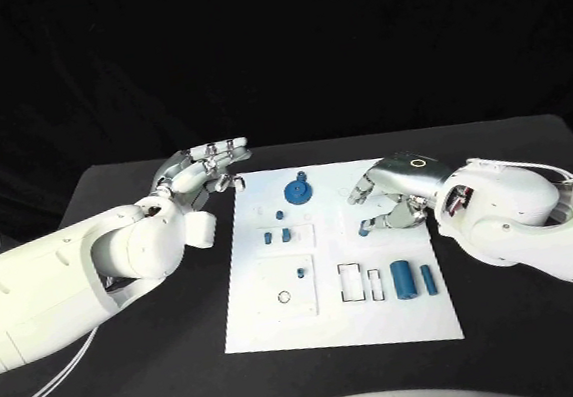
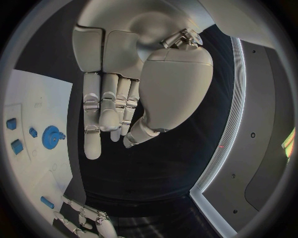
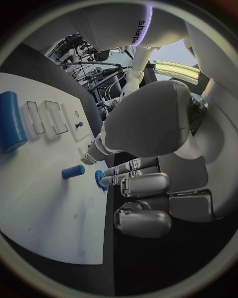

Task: Assemble the parts on the task board

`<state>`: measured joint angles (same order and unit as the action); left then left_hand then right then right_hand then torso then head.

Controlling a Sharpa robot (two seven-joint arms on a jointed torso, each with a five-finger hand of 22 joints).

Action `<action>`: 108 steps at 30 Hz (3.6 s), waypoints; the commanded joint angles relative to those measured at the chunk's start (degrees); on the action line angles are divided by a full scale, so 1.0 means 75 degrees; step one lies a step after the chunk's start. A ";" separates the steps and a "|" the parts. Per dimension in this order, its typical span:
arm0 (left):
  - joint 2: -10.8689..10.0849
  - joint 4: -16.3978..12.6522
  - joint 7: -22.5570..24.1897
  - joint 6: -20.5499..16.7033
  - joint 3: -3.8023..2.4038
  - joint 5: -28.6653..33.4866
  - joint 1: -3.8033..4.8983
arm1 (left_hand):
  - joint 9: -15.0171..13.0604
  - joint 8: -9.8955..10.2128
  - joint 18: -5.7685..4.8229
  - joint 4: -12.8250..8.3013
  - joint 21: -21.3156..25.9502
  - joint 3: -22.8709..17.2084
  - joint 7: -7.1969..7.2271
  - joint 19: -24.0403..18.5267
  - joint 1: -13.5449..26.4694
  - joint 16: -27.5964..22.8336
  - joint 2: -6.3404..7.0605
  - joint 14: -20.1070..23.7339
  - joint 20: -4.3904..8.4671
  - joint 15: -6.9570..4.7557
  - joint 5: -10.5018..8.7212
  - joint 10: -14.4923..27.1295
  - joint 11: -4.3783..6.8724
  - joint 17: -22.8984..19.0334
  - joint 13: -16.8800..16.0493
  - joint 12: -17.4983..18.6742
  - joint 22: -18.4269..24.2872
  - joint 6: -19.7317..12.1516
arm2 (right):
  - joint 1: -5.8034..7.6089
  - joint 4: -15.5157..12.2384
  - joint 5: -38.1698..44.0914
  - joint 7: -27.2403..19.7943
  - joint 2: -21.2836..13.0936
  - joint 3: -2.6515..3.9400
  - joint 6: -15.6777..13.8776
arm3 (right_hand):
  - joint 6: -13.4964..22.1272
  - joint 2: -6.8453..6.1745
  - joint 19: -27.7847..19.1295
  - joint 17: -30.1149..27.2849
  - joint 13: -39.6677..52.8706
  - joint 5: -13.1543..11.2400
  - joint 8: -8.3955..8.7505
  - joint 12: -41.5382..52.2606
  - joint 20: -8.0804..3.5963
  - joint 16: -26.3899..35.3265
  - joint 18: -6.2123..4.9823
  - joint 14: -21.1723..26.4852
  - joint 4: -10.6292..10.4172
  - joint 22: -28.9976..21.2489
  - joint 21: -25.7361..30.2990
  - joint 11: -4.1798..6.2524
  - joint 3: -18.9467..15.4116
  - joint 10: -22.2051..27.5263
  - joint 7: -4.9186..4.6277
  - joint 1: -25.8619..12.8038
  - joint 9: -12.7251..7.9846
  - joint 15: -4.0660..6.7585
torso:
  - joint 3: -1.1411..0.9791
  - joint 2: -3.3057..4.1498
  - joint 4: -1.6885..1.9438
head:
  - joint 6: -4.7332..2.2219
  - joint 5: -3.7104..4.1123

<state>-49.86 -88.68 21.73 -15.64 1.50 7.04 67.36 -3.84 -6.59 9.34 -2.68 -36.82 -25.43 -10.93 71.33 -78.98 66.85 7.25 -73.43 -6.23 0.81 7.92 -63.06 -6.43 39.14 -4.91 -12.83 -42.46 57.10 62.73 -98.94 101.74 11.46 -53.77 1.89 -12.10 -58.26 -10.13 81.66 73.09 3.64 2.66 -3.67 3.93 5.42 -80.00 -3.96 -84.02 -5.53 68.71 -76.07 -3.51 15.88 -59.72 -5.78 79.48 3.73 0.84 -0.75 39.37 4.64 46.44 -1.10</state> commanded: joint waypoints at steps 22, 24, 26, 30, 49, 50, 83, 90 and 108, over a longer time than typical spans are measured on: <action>-0.0006 -0.0021 0.0065 0.0122 -0.0004 0.0008 0.0003 | -0.0012 -0.0026 0.0141 -0.0040 0.0023 0.0020 -0.0001 0.0012 0.0025 0.0022 -0.0053 -0.0015 -0.0048 0.0047 -0.0042 0.0048 0.0003 0.0008 0.0004 -0.0027 -0.0011 -0.0035 | -0.0131 0.0208 0.0074 0.0031 0.0228 -0.0059 0.0972 | -0.0570 0.0479 0.0037 -0.0047 -0.0008 0.0030 -0.0081 0.0186 -0.0022 0.0032 -0.0078 -0.0432 -0.0122 -0.0019 0.0066 0.0005 0.0144 -0.0747 -0.0050 0.0402 0.0053 -0.0004 | -0.0002 0.0005 0.0015 | 0.0007 0.0019; -0.0006 -0.0020 0.0061 0.0125 -0.0003 0.0008 0.0003 | -0.0014 -0.0039 0.0143 -0.0054 0.0021 0.0021 0.0000 0.0014 0.0013 0.0030 -0.0058 -0.0015 -0.0048 0.0045 -0.0041 0.0049 0.0005 0.0009 0.0001 -0.0053 -0.0013 -0.0034 | -0.0133 0.0220 0.0073 0.0025 0.0244 -0.0059 0.0954 | -0.0596 0.0500 0.0040 -0.0049 -0.0008 0.0030 -0.0077 0.0181 -0.0022 0.0032 -0.0077 -0.0432 -0.0135 -0.0018 0.0065 0.0002 0.0176 -0.0782 -0.0055 0.0408 0.0053 -0.0006 | -0.0002 0.0006 0.0013 | 0.0010 0.0018; -0.0006 -0.0018 0.0056 0.0127 -0.0003 0.0008 0.0003 | -0.0015 -0.0042 0.0143 -0.0057 0.0021 0.0022 0.0001 0.0014 0.0010 0.0032 -0.0060 -0.0016 -0.0047 0.0044 -0.0040 0.0049 0.0006 0.0009 0.0000 -0.0059 -0.0013 -0.0033 | -0.0135 0.0234 0.0074 0.0023 0.0259 -0.0059 0.0936 | -0.0629 0.0522 0.0044 -0.0043 -0.0009 0.0029 -0.0075 0.0175 -0.0020 0.0027 -0.0077 -0.0433 -0.0152 -0.0016 0.0065 -0.0001 0.0212 -0.0824 -0.0062 0.0411 0.0053 -0.0008 | -0.0003 0.0007 0.0006 | 0.0019 0.0011; -0.0008 -0.0015 0.0043 0.0141 -0.0003 0.0008 0.0003 | -0.0015 -0.0042 0.0143 -0.0057 0.0021 0.0022 0.0001 0.0014 0.0010 0.0032 -0.0060 -0.0016 -0.0047 0.0044 -0.0040 0.0049 0.0006 0.0009 0.0000 -0.0059 -0.0013 -0.0033 | -0.0138 0.0256 0.0084 0.0034 0.0281 -0.0059 0.0914 | -0.0663 0.0536 0.0048 -0.0041 -0.0007 0.0030 -0.0075 0.0173 -0.0019 0.0023 -0.0076 -0.0434 -0.0165 -0.0011 0.0063 -0.0005 0.0244 -0.0870 -0.0069 0.0413 0.0054 -0.0009 | -0.0002 0.0007 0.0006 | 0.0023 0.0008; 0.0000 -0.0007 0.0003 0.0181 -0.0003 0.0008 0.0003 | -0.0015 -0.0042 0.0143 -0.0057 0.0021 0.0022 0.0001 0.0014 0.0010 0.0032 -0.0060 -0.0016 -0.0047 0.0044 -0.0040 0.0049 0.0006 0.0009 0.0000 -0.0059 -0.0013 -0.0033 | -0.0154 0.0261 0.0295 0.0068 0.0346 -0.0060 0.0483 | -0.1415 0.0860 0.0136 0.0110 0.0043 0.0022 -0.0316 0.0305 -0.0126 -0.0093 -0.0048 -0.0459 -0.0038 0.0147 -0.0046 0.0141 0.0715 -0.1748 0.0012 0.0681 0.0236 0.0117 | 0.0001 -0.0001 0.0010 | 0.0039 0.0025; 0.0002 -0.0004 0.0000 0.0183 -0.0003 0.0008 0.0003 | -0.0015 -0.0042 0.0143 -0.0057 0.0021 0.0022 0.0001 0.0014 0.0010 0.0032 -0.0060 -0.0016 -0.0047 0.0044 -0.0040 0.0049 0.0006 0.0009 0.0000 -0.0059 -0.0013 -0.0033 | -0.0155 0.0252 0.0317 0.0067 0.0344 -0.0060 0.0419 | -0.1435 0.0877 0.0145 0.0120 0.0041 0.0022 -0.0320 0.0295 -0.0137 -0.0101 -0.0044 -0.0460 -0.0019 0.0166 -0.0059 0.0151 0.0748 -0.1788 0.0017 0.0690 0.0251 0.0128 | 0.0002 -0.0003 0.0011 | 0.0040 0.0030; 0.0108 0.0067 -0.0083 0.0242 0.0008 0.0008 0.0002 | -0.0015 -0.0058 0.0146 -0.0091 0.0018 0.0020 -0.0002 0.0014 -0.0019 0.0030 -0.0064 -0.0002 -0.0046 0.0041 -0.0038 0.0078 0.0004 -0.0023 0.0001 -0.0095 -0.0017 -0.0050 | -0.0140 -0.1105 -0.0163 -0.0230 0.0923 0.0014 -0.0090 | -0.1429 0.0785 0.0155 0.0129 0.0009 0.0023 -0.0254 0.0085 -0.0164 -0.0119 -0.0034 -0.0452 0.0208 0.0194 -0.0077 0.0125 0.1010 -0.1845 -0.0052 0.0739 0.0333 0.0129 | 0.0009 -0.0001 0.0033 | 0.0026 -0.0130; 0.0124 0.0061 -0.0091 0.0240 0.0008 0.0008 0.0003 | -0.0015 -0.0058 0.0146 -0.0091 0.0018 0.0020 -0.0002 0.0014 -0.0019 0.0030 -0.0064 -0.0002 -0.0046 0.0041 -0.0038 0.0078 0.0004 -0.0023 0.0001 -0.0095 -0.0017 -0.0050 | -0.0390 -0.0883 -0.0059 -0.0384 0.1495 -0.0072 0.0002 | -0.1422 0.0780 0.0152 0.0125 0.0009 0.0023 -0.0246 0.0072 -0.0162 -0.0117 -0.0036 -0.0450 0.0221 0.0185 -0.0071 0.0119 0.1023 -0.1841 -0.0061 0.0739 0.0336 0.0126 | 0.0012 0.0002 0.0017 | 0.0097 -0.0292; 0.0146 0.0034 -0.0128 0.0251 0.0007 0.0008 0.0006 | -0.0015 -0.0058 0.0146 -0.0091 0.0018 0.0020 -0.0002 0.0014 -0.0019 0.0030 -0.0064 -0.0002 -0.0046 0.0041 -0.0038 0.0078 0.0004 -0.0023 0.0001 -0.0095 -0.0017 -0.0050 | -0.0847 -0.0085 -0.0089 -0.0533 0.2153 -0.0224 0.0431 | -0.1410 0.0769 0.0146 0.0123 0.0009 0.0026 -0.0228 0.0042 -0.0157 -0.0117 -0.0038 -0.0448 0.0249 0.0175 -0.0064 0.0105 0.1045 -0.1829 -0.0082 0.0733 0.0341 0.0118 | 0.0006 0.0003 0.0007 | 0.0183 -0.0434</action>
<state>-48.88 -88.27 20.67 -14.85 1.59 7.04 67.36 -3.89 -6.82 9.33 -3.16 -36.82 -25.28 -10.92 71.33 -78.98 66.85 7.25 -73.43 -6.22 0.81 7.92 -62.86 -6.23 39.00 -4.92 -13.34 -42.53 57.11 56.47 -99.79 100.27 7.90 -37.75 0.22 -10.66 -68.68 -4.84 82.78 74.03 3.61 2.64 -5.13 4.35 4.31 -80.67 -3.96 -84.02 -3.68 70.07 -76.55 -3.43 23.24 -72.74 -5.84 84.65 5.72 1.65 -0.69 39.44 4.64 47.73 -4.35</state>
